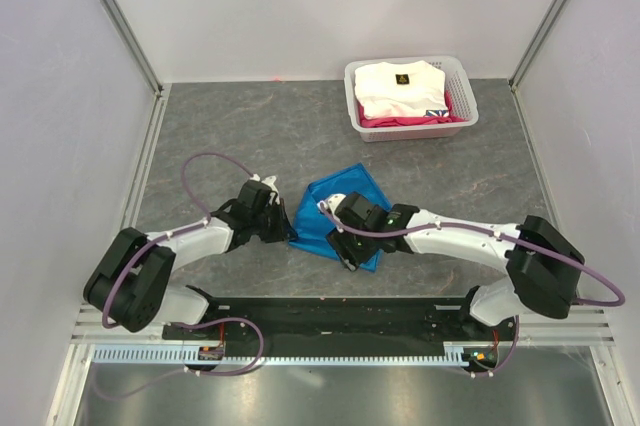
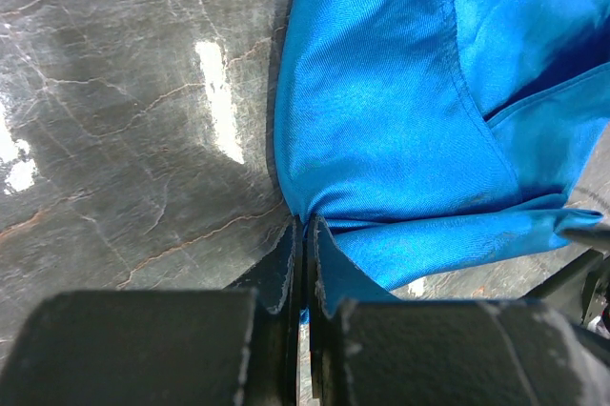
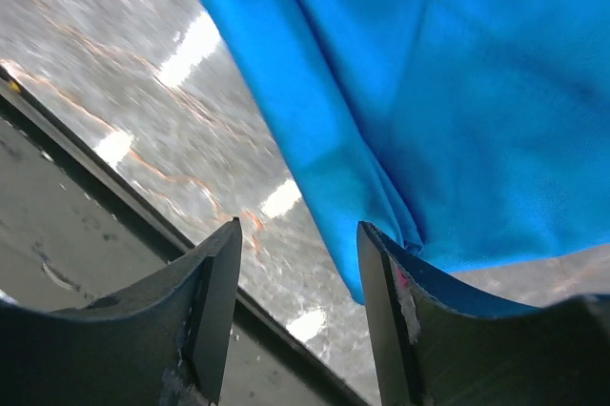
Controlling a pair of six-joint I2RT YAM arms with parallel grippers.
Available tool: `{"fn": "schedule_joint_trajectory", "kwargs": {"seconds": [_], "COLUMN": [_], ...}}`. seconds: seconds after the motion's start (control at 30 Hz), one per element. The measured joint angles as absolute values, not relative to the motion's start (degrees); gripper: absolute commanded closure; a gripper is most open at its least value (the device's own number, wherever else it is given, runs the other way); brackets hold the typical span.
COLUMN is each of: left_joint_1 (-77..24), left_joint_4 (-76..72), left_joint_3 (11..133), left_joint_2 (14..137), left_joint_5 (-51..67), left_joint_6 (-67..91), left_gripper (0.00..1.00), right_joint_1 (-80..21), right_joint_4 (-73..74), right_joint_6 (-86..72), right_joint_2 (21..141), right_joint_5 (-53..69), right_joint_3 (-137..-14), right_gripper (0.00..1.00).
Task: Fold the napkin, place the utensils inside, and roll it up
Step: Roll the napkin with the utensil
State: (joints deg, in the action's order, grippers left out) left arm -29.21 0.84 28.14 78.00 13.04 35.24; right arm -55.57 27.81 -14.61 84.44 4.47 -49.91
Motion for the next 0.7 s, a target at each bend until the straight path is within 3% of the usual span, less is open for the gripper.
{"fn": "schedule_joint_trajectory", "kwargs": {"seconds": [0.3, 0.7], "left_joint_1": [-28.95, -28.84], "left_joint_4": [2.50, 3.36], "left_joint_3": [29.50, 30.17], "left_joint_2": [79.02, 79.53], "left_joint_5": [13.67, 14.00], "left_joint_6": [35.03, 34.85], "left_gripper": [0.98, 0.98], "right_joint_1": [-63.72, -65.89], "right_joint_4": [23.51, 16.58], "right_joint_6": [-10.63, -6.31], "right_joint_2": [83.66, 91.29], "right_joint_5": [-10.09, -10.90], "right_joint_3": [-51.88, -51.13], "right_gripper": [0.40, 0.40]}}
